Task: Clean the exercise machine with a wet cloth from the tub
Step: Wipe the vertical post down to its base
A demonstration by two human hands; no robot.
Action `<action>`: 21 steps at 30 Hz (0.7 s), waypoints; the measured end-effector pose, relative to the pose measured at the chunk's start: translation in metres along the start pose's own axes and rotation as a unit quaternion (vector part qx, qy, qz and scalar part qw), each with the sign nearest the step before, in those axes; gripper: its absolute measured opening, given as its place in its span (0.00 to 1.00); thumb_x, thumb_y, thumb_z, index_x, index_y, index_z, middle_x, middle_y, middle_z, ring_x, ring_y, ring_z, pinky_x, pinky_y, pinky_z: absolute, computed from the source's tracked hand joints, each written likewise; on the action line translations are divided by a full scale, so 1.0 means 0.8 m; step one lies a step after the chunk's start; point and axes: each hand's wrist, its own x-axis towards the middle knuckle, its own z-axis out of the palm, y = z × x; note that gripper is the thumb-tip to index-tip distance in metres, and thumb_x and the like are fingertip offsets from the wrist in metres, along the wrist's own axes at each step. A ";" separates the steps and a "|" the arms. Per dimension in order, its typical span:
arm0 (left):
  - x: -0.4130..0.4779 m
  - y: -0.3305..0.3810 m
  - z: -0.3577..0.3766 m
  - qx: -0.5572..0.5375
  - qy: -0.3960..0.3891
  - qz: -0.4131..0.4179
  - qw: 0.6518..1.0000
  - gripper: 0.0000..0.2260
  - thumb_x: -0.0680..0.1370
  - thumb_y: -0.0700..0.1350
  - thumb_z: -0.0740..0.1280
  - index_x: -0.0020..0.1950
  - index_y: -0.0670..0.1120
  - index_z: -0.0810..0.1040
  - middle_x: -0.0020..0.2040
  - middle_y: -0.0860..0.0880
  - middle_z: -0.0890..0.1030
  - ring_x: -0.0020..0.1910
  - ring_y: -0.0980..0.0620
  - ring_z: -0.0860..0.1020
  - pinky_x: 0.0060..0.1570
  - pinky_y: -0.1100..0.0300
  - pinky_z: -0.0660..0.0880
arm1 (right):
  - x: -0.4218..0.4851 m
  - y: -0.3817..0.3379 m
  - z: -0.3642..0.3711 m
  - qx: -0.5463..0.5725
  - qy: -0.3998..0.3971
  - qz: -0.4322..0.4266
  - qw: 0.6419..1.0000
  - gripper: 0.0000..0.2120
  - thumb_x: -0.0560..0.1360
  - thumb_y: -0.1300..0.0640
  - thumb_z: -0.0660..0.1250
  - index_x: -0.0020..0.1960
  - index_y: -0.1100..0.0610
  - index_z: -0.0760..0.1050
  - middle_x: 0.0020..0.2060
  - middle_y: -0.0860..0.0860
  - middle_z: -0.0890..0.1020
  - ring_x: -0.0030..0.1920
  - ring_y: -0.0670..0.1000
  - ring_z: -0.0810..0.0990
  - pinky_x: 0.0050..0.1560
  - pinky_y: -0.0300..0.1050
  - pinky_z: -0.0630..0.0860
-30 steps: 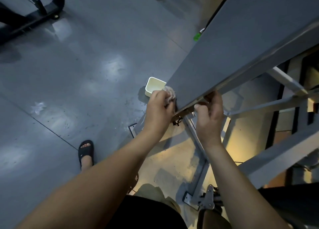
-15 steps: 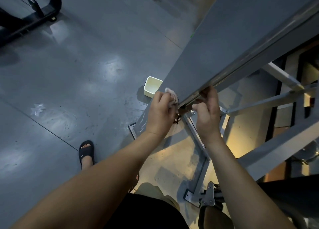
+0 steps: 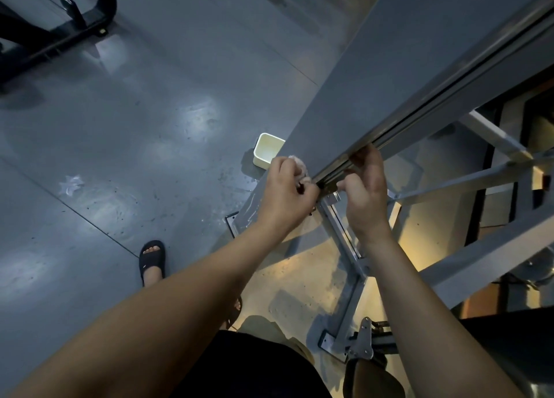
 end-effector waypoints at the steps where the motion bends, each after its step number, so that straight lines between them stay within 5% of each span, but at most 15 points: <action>1: -0.004 0.003 -0.002 -0.031 0.001 -0.029 0.999 0.04 0.77 0.38 0.67 0.45 0.45 0.74 0.52 0.49 0.73 0.48 0.60 0.73 0.49 0.72 0.68 | 0.000 0.001 0.000 0.000 -0.004 -0.001 1.000 0.27 0.70 0.66 0.60 0.66 0.47 0.72 0.61 0.60 0.76 0.58 0.52 0.78 0.55 0.46 0.76; 4: -0.010 -0.003 -0.004 -0.106 0.005 -0.103 0.989 0.06 0.81 0.42 0.66 0.47 0.43 0.81 0.54 0.49 0.77 0.54 0.65 0.74 0.55 0.70 0.69 | -0.002 0.004 -0.001 -0.003 -0.006 0.001 1.000 0.27 0.71 0.66 0.60 0.68 0.49 0.71 0.62 0.59 0.76 0.61 0.53 0.78 0.59 0.50 0.78; 7: -0.006 -0.002 0.000 -0.144 0.009 -0.172 0.974 0.01 0.80 0.44 0.70 0.49 0.49 0.79 0.57 0.47 0.77 0.56 0.55 0.77 0.58 0.55 0.77 | 0.000 0.006 -0.002 -0.008 -0.004 0.004 1.000 0.28 0.71 0.65 0.60 0.68 0.49 0.71 0.63 0.59 0.75 0.61 0.54 0.77 0.57 0.50 0.78; 9: -0.006 0.010 -0.001 -0.204 0.018 -0.215 0.955 0.05 0.79 0.43 0.70 0.52 0.52 0.77 0.56 0.47 0.79 0.55 0.46 0.81 0.51 0.48 0.82 | -0.001 0.006 -0.003 -0.012 -0.003 0.003 1.000 0.28 0.70 0.65 0.61 0.67 0.45 0.71 0.62 0.59 0.75 0.60 0.52 0.78 0.54 0.50 0.79; 11: -0.006 0.029 -0.007 -0.281 0.009 -0.223 0.934 0.09 0.80 0.41 0.70 0.58 0.51 0.75 0.56 0.47 0.80 0.53 0.44 0.83 0.40 0.53 0.82 | -0.002 0.006 -0.003 -0.010 -0.004 0.004 1.000 0.29 0.70 0.65 0.61 0.67 0.44 0.70 0.63 0.59 0.75 0.59 0.51 0.78 0.54 0.48 0.79; 14: 0.004 0.049 -0.017 -0.342 -0.013 -0.221 0.913 0.15 0.81 0.42 0.70 0.66 0.51 0.73 0.56 0.47 0.82 0.49 0.49 0.84 0.39 0.59 0.81 | -0.002 0.006 -0.002 -0.011 -0.004 0.004 1.000 0.29 0.71 0.66 0.61 0.67 0.43 0.70 0.63 0.60 0.75 0.61 0.52 0.78 0.56 0.49 0.79; 18: 0.027 0.040 -0.029 -0.349 0.018 -0.288 0.892 0.09 0.81 0.37 0.66 0.61 0.40 0.77 0.38 0.42 0.84 0.29 0.55 0.80 0.28 0.64 0.74 | -0.003 0.005 -0.005 -0.019 -0.010 0.008 1.000 0.27 0.73 0.64 0.61 0.68 0.44 0.70 0.63 0.59 0.75 0.59 0.51 0.78 0.56 0.48 0.78; 21: 0.031 0.028 -0.037 -0.358 0.131 -0.328 0.864 0.08 0.77 0.33 0.66 0.56 0.38 0.74 0.40 0.38 0.84 0.34 0.47 0.81 0.30 0.59 0.74 | -0.004 0.003 -0.005 -0.024 -0.007 0.005 1.000 0.26 0.73 0.62 0.61 0.67 0.42 0.71 0.63 0.57 0.76 0.63 0.51 0.77 0.60 0.42 0.76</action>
